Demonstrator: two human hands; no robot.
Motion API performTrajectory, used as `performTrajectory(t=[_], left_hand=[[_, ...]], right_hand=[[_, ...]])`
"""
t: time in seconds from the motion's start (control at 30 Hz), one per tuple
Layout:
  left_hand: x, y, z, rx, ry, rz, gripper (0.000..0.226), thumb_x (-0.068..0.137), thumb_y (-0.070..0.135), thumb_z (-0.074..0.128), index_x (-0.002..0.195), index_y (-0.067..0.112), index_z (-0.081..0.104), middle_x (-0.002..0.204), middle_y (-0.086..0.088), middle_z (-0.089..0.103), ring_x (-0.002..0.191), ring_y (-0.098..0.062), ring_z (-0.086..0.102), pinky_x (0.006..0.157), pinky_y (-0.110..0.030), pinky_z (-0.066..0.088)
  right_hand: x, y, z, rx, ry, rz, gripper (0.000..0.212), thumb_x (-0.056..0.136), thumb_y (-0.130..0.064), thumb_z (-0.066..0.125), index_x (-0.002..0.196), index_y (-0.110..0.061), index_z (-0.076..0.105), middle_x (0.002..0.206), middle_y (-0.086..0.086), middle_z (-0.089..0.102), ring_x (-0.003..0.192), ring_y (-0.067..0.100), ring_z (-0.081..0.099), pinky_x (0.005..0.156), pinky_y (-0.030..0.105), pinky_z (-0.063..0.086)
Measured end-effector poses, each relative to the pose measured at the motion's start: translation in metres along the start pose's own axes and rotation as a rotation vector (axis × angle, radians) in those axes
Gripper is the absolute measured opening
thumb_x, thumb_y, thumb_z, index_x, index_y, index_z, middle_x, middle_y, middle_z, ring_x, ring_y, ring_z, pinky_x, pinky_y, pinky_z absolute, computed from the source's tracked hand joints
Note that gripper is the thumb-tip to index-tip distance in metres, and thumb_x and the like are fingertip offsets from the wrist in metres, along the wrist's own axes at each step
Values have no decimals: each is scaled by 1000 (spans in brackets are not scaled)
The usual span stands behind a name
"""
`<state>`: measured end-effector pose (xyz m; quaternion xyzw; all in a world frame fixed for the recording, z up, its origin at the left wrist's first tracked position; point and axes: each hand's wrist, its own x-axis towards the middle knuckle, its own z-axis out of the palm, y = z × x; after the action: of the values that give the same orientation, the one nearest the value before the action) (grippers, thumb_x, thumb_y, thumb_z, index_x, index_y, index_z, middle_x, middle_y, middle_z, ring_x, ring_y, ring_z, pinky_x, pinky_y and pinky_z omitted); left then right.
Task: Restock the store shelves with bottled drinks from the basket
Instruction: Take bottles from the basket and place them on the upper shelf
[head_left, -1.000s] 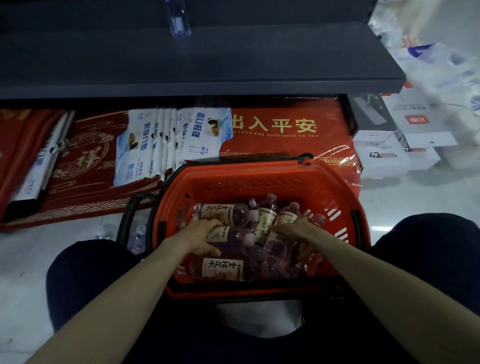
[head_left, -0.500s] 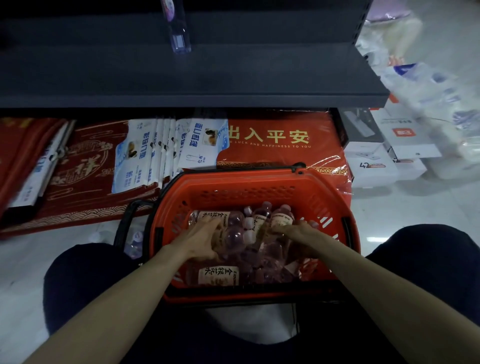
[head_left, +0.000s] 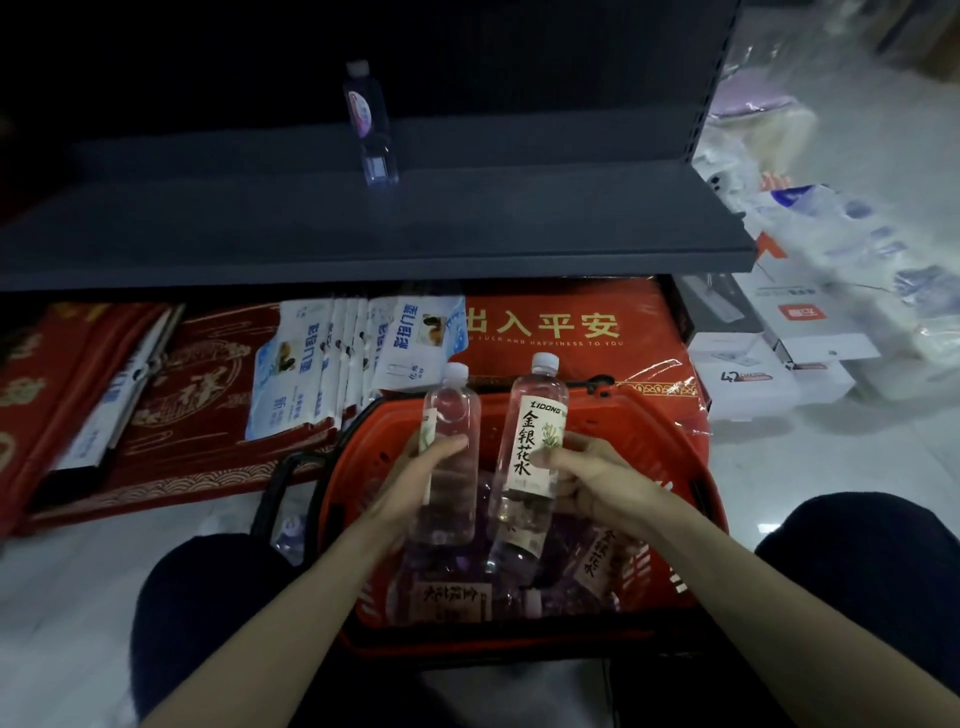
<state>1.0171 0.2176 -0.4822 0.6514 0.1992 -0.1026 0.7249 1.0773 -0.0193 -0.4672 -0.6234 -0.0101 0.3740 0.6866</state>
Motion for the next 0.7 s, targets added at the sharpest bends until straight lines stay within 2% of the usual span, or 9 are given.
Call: performTrajectory(t=[0.07, 0.1, 0.2, 0.27, 0.33, 0.4, 0.47, 0.6, 0.7], left_hand=[[-1, -2, 2, -95, -34, -69, 46, 90, 38, 71, 122, 6, 65, 92, -11, 77, 78, -26, 75, 70, -34, 57], [-2, -3, 4, -121, -50, -94, 46, 88, 36, 73, 121, 5, 65, 93, -13, 77, 79, -28, 75, 72, -37, 59], [-2, -9, 8, -84, -53, -70, 57, 78, 37, 85, 125, 10, 68, 112, -17, 76, 103, -36, 74, 98, -53, 56], [-4, -8, 11, -34, -88, -41, 58, 78, 41, 86, 127, 15, 69, 118, -16, 75, 111, -36, 72, 106, -57, 50], [-7, -2, 12, -61, -98, -64, 52, 84, 40, 77, 125, 8, 68, 113, -22, 75, 105, -40, 73, 101, -55, 54], [-10, 9, 11, -142, -94, -109, 44, 90, 35, 65, 118, 1, 68, 102, -25, 75, 89, -39, 76, 82, -47, 62], [-13, 29, 8, -193, -135, -105, 36, 97, 23, 55, 121, -2, 64, 103, -26, 74, 85, -38, 76, 71, -44, 63], [-15, 95, 2, -174, -203, 65, 40, 96, 9, 59, 134, 1, 53, 110, -25, 74, 94, -40, 74, 73, -50, 64], [-17, 163, 1, -129, -194, 219, 48, 91, 9, 67, 137, 7, 54, 121, -23, 71, 108, -42, 71, 85, -57, 61]], right_hand=[[-2, -3, 3, -13, -30, -1, 39, 95, -9, 66, 132, 1, 58, 77, 1, 74, 66, 13, 68, 72, 37, 57], [-2, -2, 4, -22, -40, 2, 37, 95, -10, 66, 131, -2, 59, 82, 2, 75, 71, 15, 71, 73, 38, 58], [0, 3, 7, -100, -1, 15, 42, 90, -19, 72, 130, -13, 60, 107, 8, 78, 96, 26, 76, 83, 46, 60], [0, 6, 9, -149, 22, 17, 48, 86, -27, 75, 131, -17, 61, 115, 9, 77, 106, 29, 74, 91, 51, 59], [-2, 5, 11, -184, 23, 8, 50, 84, -31, 75, 130, -17, 61, 115, 8, 77, 106, 28, 74, 95, 53, 58], [-5, -2, 14, -203, 38, -9, 43, 88, -27, 72, 129, -16, 62, 112, 9, 78, 101, 27, 76, 91, 49, 60], [-8, -19, 15, -207, 55, -26, 39, 92, -24, 70, 129, -16, 63, 108, 11, 79, 98, 30, 76, 86, 45, 61], [-13, -77, 20, -249, 86, -149, 35, 94, -20, 71, 127, -12, 63, 101, 13, 79, 83, 27, 77, 76, 42, 65], [-23, -140, 30, -295, 130, -289, 36, 92, -16, 73, 126, -11, 62, 102, 13, 79, 91, 34, 77, 85, 55, 61]])
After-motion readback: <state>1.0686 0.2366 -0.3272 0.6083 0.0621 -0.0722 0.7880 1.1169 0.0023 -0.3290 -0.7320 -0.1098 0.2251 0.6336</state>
